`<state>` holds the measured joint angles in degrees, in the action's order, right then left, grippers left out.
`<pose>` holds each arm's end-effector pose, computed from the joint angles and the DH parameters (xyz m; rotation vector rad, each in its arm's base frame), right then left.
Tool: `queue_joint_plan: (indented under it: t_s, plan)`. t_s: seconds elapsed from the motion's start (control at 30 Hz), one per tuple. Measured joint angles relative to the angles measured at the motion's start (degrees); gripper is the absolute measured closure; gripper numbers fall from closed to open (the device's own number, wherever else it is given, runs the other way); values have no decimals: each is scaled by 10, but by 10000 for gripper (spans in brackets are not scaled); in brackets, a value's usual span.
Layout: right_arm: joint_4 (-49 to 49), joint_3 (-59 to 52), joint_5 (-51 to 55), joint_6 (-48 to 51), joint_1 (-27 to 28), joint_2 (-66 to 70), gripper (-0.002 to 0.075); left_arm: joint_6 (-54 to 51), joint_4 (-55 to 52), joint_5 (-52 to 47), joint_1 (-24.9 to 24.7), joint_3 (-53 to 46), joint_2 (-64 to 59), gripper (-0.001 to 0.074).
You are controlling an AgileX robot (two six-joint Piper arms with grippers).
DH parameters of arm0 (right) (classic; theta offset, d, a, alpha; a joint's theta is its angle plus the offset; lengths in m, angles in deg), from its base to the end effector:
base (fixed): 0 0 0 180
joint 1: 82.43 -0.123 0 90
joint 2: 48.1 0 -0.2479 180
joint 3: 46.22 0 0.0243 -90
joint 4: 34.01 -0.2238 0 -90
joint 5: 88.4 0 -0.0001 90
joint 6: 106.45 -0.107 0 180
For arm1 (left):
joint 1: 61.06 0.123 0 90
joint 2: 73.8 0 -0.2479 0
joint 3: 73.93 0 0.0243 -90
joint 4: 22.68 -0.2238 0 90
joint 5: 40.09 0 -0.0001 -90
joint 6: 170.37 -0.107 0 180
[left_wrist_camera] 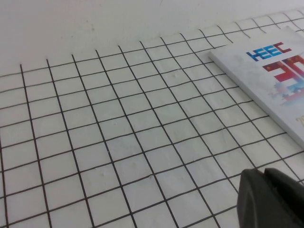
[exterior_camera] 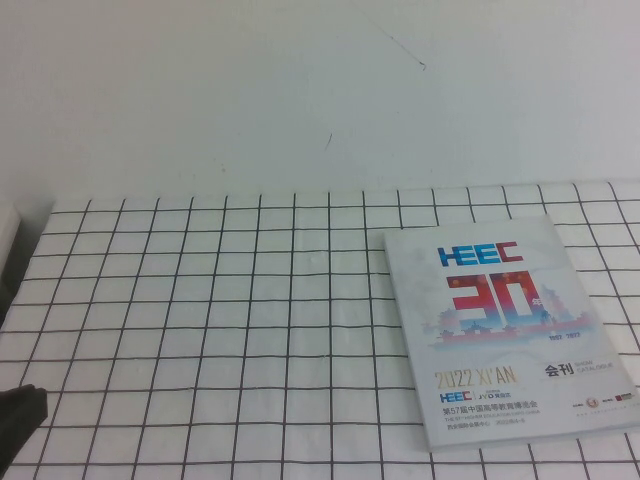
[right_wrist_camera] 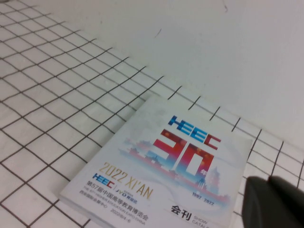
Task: Close book
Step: 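Close the open booklet and leave it lying on the table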
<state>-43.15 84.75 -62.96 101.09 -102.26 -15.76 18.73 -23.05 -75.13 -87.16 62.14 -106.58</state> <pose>0.1015 0.0444 0.2828 -0.6666 1.7355 0.0702 0.0928 -0.0450 0.2926 0.2941 1.9494 -0.3971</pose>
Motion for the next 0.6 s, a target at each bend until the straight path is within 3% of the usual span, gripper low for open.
queue_joint_plan:
  t_s: [0.2,0.6]
  plan:
    - [-6,-12,5,1,0,0,729,2,-10,49,0,-47,0,738]
    - [-8,-12,50,0,0,0,729,4,-13,37,0,-85,0,738]
